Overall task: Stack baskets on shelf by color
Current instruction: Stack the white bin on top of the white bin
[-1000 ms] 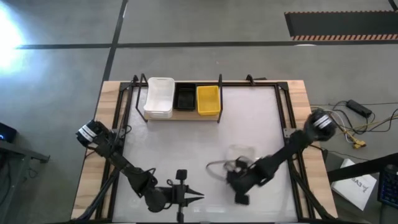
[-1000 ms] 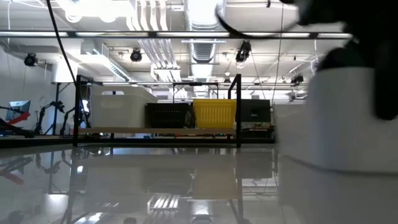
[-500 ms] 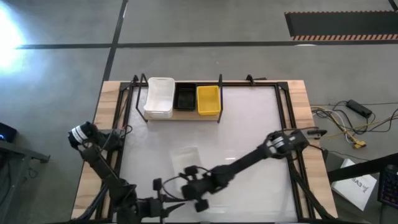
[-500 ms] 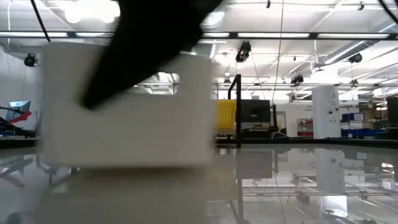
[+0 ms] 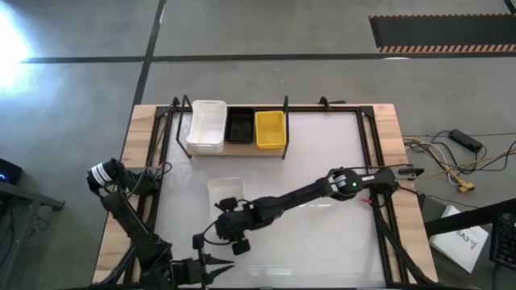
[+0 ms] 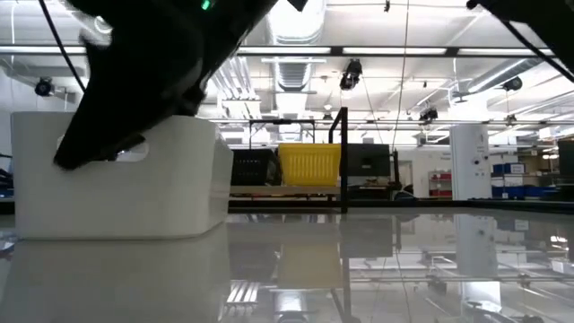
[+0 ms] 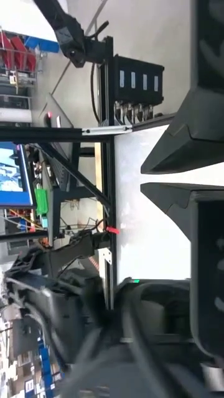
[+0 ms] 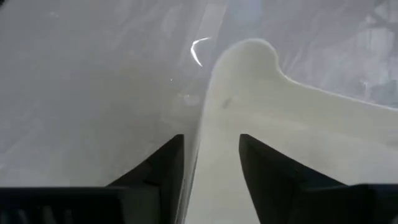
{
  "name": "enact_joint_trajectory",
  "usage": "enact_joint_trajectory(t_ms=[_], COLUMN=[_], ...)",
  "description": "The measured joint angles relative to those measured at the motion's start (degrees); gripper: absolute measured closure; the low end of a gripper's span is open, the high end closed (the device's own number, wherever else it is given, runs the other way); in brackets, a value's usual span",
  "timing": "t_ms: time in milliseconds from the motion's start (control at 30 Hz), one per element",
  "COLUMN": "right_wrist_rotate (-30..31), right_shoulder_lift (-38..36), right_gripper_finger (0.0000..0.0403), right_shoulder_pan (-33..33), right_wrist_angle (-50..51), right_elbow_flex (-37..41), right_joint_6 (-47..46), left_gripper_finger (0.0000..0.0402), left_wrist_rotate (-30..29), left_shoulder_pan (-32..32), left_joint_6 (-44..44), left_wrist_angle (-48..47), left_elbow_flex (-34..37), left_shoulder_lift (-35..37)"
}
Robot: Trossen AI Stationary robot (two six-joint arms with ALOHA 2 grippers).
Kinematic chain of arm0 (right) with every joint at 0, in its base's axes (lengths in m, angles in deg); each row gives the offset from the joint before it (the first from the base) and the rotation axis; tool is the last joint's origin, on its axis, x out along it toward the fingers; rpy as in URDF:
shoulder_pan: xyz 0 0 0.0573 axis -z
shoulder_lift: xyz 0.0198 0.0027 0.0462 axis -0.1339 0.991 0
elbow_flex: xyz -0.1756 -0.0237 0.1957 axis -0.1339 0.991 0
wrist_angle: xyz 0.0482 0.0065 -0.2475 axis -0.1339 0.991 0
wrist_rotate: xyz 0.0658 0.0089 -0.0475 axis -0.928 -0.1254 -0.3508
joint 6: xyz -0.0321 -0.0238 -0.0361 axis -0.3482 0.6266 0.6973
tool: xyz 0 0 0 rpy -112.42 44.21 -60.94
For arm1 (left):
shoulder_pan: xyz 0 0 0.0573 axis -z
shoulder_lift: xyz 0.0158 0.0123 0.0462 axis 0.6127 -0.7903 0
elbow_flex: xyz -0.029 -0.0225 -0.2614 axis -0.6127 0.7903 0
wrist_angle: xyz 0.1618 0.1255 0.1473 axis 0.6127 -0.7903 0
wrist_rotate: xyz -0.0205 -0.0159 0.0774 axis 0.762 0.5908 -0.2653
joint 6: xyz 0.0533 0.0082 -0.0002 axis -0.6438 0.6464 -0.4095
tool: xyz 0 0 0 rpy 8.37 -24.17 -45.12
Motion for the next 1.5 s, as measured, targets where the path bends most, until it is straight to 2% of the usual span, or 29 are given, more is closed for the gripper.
enact_joint_trajectory(t_ms=[167,300,467,567,667,767,867,967,1067,1167,1300,1367,1500], right_wrist_rotate=[0.0,2.5,14.5,22.4,27.4,32.7,37.4,40.7,45.2,47.4,48.4,48.3,48.3], right_shoulder_lift=[-6.5,-13.5,-26.2,-35.3,-43.1,-49.0,-52.1,-52.9,-52.7,-52.2,-51.4,-51.0,-50.3], right_gripper_finger=[0.0237,0.024,0.0255,0.0265,0.0274,0.0281,0.0286,0.0291,0.0296,0.0302,0.0311,0.0316,0.0324], right_shoulder_pan=[-1.3,-3.3,-7.9,-13.0,-19.2,-26.0,-32.1,-36.3,-38.1,-38.0,-37.3,-37.2,-37.2], right_wrist_angle=[-0.8,-1.5,-5.5,-8.4,-11.3,-19.0,-29.8,-39.7,-47.7,-48.9,-49.3,-49.1,-49.1], right_elbow_flex=[5.1,14.9,32.8,43.3,53.0,62.3,70.7,77.2,81.4,82.8,82.7,82.6,82.6], right_joint_6=[1.8,1.2,-3.2,-8.6,-15.3,-21.2,-22.5,-22.5,-20.4,-19.4,-19.4,-19.3,-19.2], left_gripper_finger=[0.0385,0.0385,0.0385,0.0385,0.0385,0.0385,0.0385,0.0379,0.0359,0.0323,0.0264,0.0235,0.0192], left_wrist_rotate=[0.3,0.3,-0.4,-0.9,-0.9,-0.8,0.0,4.4,10.5,18.1,31.2,37.0,46.1], left_shoulder_pan=[1.0,1.6,1.6,0.8,-0.7,-3.0,-6.2,-9.2,-11.7,-14.7,-18.6,-19.6,-20.5], left_joint_6=[0.0,0.1,0.1,-0.3,-1.9,-5.8,-6.4,-5.9,-1.1,10.9,28.9,34.1,39.1], left_wrist_angle=[0.1,0.1,0.2,0.0,-1.1,-1.5,-2.2,-8.1,-19.6,-37.9,-59.8,-64.6,-64.5], left_elbow_flex=[0.0,0.0,0.2,0.3,0.3,0.2,-0.3,-2.0,-4.9,-9.1,-13.6,-13.8,-11.9], left_shoulder_lift=[0.0,0.0,-0.2,-0.4,-0.5,-0.5,0.0,1.9,4.4,6.6,7.2,6.9,5.9])
